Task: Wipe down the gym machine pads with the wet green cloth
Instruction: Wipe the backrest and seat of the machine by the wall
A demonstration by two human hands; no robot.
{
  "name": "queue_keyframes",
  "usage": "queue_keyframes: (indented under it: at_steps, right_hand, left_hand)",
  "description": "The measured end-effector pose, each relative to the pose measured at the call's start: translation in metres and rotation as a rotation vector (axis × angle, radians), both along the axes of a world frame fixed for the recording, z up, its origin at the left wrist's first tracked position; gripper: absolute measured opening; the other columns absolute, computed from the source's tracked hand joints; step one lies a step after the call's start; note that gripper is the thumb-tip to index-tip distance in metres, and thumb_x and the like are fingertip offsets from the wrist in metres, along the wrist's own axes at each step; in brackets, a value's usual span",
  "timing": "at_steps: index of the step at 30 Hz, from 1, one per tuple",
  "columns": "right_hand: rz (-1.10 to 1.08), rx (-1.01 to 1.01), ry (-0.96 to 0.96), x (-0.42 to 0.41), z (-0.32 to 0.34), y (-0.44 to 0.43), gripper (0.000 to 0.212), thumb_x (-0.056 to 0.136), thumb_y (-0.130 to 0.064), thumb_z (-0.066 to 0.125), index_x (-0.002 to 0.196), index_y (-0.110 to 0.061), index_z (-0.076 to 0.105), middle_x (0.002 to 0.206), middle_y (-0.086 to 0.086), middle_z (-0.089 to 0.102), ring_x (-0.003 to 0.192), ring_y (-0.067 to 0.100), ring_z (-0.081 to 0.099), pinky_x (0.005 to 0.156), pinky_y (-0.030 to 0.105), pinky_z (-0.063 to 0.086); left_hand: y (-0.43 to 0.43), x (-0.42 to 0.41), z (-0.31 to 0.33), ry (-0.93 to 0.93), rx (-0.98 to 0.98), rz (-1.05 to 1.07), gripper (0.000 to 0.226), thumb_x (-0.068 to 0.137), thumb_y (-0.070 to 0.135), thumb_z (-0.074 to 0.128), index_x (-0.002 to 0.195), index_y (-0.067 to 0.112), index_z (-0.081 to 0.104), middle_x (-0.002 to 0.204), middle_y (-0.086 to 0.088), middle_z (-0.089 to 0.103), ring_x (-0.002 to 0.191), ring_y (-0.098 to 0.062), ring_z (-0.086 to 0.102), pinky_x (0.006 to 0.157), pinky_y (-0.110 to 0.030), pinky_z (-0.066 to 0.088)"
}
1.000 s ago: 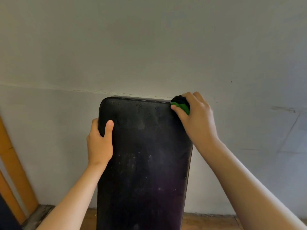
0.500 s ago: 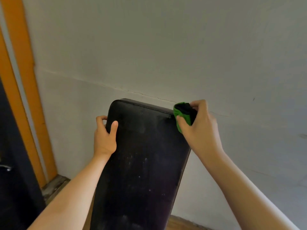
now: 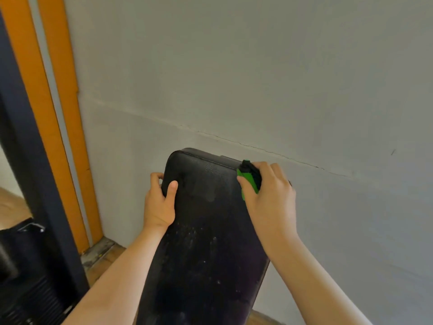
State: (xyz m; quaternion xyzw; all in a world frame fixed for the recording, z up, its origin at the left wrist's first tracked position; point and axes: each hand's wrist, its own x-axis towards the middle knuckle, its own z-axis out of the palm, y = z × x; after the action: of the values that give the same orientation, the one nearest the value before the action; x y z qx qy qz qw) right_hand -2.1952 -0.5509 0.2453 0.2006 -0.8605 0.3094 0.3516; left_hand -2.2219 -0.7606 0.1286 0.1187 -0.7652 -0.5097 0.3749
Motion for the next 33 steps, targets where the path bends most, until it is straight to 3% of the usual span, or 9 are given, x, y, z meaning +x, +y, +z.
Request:
queue_keyframes:
  at_steps: [7,12,16,19,24,27,30,33]
  right_hand:
    - [0.11,0.173,-0.032,0.027,-0.053,-0.011,0.033,0.081,-0.024,0.077,0.11,-0.01,0.069,0.093,0.001,0.064,0.082,0.017,0.064,0.062,0.026,0.054]
    - [0.074,-0.095,0.002,0.018,-0.024,-0.004,0.031,0.087,-0.025,0.071,0.116,-0.013,0.068,0.099,-0.001,0.063,0.086,0.016,0.059,0.073,0.026,0.05]
    - [-0.079,-0.158,0.027,0.0,-0.002,-0.021,0.03,0.091,-0.027,0.067,0.117,-0.013,0.066,0.102,0.002,0.062,0.087,0.013,0.052,0.072,0.017,0.032]
    - [-0.118,-0.162,0.081,0.004,-0.016,-0.04,0.029,0.089,-0.024,0.069,0.114,-0.01,0.067,0.099,0.003,0.063,0.088,0.017,0.057,0.072,0.021,0.037]
    - [-0.075,-0.115,0.099,0.019,-0.056,-0.058,0.032,0.085,-0.023,0.074,0.114,-0.01,0.068,0.096,0.001,0.063,0.085,0.015,0.06,0.068,0.019,0.046]
    - [-0.026,-0.038,0.051,0.029,-0.078,-0.059,0.032,0.084,-0.023,0.074,0.114,-0.013,0.068,0.095,-0.004,0.061,0.084,0.012,0.06,0.066,0.022,0.053]
    - [-0.012,-0.149,0.003,0.032,-0.069,-0.053,0.03,0.086,-0.027,0.072,0.115,-0.019,0.069,0.096,-0.01,0.06,0.085,0.006,0.058,0.07,0.02,0.051]
    - [-0.079,-0.258,0.071,0.026,-0.037,-0.051,0.029,0.088,-0.026,0.07,0.116,-0.019,0.067,0.099,-0.011,0.059,0.089,0.002,0.055,0.077,0.018,0.048]
  left_hand:
    - [0.001,0.004,0.003,-0.011,-0.014,-0.016,0.061,0.085,0.067,0.031,0.115,0.015,0.041,0.086,0.0,0.06,0.077,-0.013,0.059,0.063,-0.028,0.046]
    - [0.002,0.004,0.005,-0.016,-0.024,-0.019,0.056,0.085,0.058,0.032,0.116,0.012,0.042,0.083,0.006,0.057,0.075,-0.01,0.057,0.061,-0.023,0.045]
    - [-0.003,0.002,-0.002,-0.01,-0.018,-0.03,0.06,0.087,0.068,0.031,0.113,0.015,0.043,0.083,0.002,0.059,0.074,-0.015,0.059,0.061,-0.029,0.049]
    - [-0.002,0.002,-0.001,0.007,-0.01,-0.046,0.063,0.086,0.071,0.032,0.112,0.015,0.044,0.081,0.0,0.061,0.072,-0.016,0.06,0.06,-0.032,0.05]
    - [-0.003,0.004,0.0,0.006,0.014,-0.087,0.049,0.089,0.055,0.037,0.112,0.013,0.047,0.082,0.001,0.061,0.073,-0.014,0.06,0.06,-0.03,0.049]
    - [-0.005,0.004,0.0,0.025,0.023,-0.107,0.057,0.083,0.062,0.035,0.111,0.015,0.047,0.082,0.001,0.061,0.073,-0.016,0.06,0.061,-0.032,0.049]
    - [-0.007,0.002,-0.002,0.04,0.027,-0.132,0.065,0.075,0.071,0.031,0.111,0.018,0.046,0.082,0.0,0.062,0.071,-0.016,0.06,0.059,-0.031,0.049]
    - [-0.01,0.001,-0.004,0.04,0.028,-0.153,0.071,0.075,0.074,0.029,0.114,0.018,0.049,0.088,-0.001,0.064,0.076,-0.018,0.062,0.065,-0.034,0.054]
